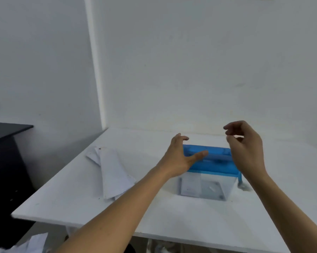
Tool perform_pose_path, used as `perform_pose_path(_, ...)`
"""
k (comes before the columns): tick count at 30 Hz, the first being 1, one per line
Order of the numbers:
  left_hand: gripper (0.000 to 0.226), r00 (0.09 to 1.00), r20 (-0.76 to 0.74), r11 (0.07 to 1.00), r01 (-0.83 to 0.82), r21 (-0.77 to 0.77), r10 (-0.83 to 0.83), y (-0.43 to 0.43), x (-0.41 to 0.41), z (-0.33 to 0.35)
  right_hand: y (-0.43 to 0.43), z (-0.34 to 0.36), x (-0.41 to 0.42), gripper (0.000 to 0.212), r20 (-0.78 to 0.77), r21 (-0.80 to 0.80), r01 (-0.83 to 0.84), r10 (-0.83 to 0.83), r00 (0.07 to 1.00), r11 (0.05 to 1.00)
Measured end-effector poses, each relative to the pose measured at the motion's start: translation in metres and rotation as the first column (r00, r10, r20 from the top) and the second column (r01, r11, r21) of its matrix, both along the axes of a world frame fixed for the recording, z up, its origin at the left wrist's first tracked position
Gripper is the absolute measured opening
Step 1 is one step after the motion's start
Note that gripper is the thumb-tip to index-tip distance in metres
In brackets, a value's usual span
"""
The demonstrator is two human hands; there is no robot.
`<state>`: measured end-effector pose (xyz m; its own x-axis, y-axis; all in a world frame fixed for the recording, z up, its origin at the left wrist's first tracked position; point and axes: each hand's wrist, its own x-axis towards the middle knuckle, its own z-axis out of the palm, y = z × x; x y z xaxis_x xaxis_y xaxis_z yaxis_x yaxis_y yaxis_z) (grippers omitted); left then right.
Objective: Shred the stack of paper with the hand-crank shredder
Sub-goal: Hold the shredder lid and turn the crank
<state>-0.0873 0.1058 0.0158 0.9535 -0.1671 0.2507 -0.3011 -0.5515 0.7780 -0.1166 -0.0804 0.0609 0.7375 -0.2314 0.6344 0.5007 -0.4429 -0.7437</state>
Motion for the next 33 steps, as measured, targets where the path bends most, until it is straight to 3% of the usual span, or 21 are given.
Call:
perform_pose_path(2, 0.083, 0.996, 0.061, 0.997, -0.069, -0.035, 0.071, 0.016, -0.002, -0.004, 0.030, 0.008, -0.011, 0.033, 0.043, -0.084, -0.075, 0.079, 0.996, 0.994)
perform_pose_path(5, 0.048, 0.969, 0.102, 0.967, -0.210, -0.148, 0.226, 0.059, -0.007, -0.016, 0.073, 0.010, -0.023, 0.031, 0.034, -0.206, -0.209, 0.220, 0.975, 0.956)
perform_pose_path(7, 0.029, 0.942, 0.086, 0.933, -0.305, -0.192, 0.326, 0.099, -0.014, -0.031, 0.099, 0.007, -0.024, 0.025, -0.097, -0.244, -0.363, 0.350, 0.932, 0.899)
perform_pose_path(11, 0.008, 0.837, -0.031, 0.824, -0.543, -0.160, 0.546, 0.178, -0.037, -0.065, 0.150, -0.012, -0.012, 0.013, -0.507, -0.154, -0.675, 0.528, 0.681, 0.722)
perform_pose_path(13, 0.009, 0.772, -0.077, 0.765, -0.635, -0.105, 0.630, 0.203, -0.045, -0.078, 0.171, -0.028, -0.004, 0.014, -0.603, -0.110, -0.708, 0.520, 0.605, 0.698)
perform_pose_path(16, 0.034, 0.748, -0.185, 0.766, -0.640, 0.054, 0.638, 0.226, -0.054, -0.090, 0.199, -0.052, 0.006, 0.016, -0.669, -0.104, -0.717, 0.485, 0.563, 0.689)
perform_pose_path(20, 0.056, 0.790, -0.203, 0.810, -0.530, 0.250, 0.579, 0.226, -0.060, -0.090, 0.222, -0.076, 0.012, 0.012, -0.691, -0.194, -0.662, 0.378, 0.616, 0.724)
perform_pose_path(24, 0.057, 0.804, -0.227, 0.821, -0.471, 0.322, 0.550, 0.224, -0.062, -0.090, 0.239, -0.097, 0.019, 0.021, -0.717, -0.359, -0.573, 0.174, 0.674, 0.737)
perform_pose_path(28, 0.048, 0.803, -0.273, 0.838, -0.447, 0.314, 0.530, 0.227, -0.062, -0.089, 0.247, -0.099, 0.018, 0.038, -0.734, -0.382, -0.548, 0.116, 0.669, 0.744)
perform_pose_path(33, 0.046, 0.785, -0.419, 0.884, -0.452, 0.119, 0.457, 0.233, -0.060, -0.086, 0.255, -0.100, 0.023, 0.051, -0.753, -0.366, -0.537, 0.097, 0.651, 0.760)
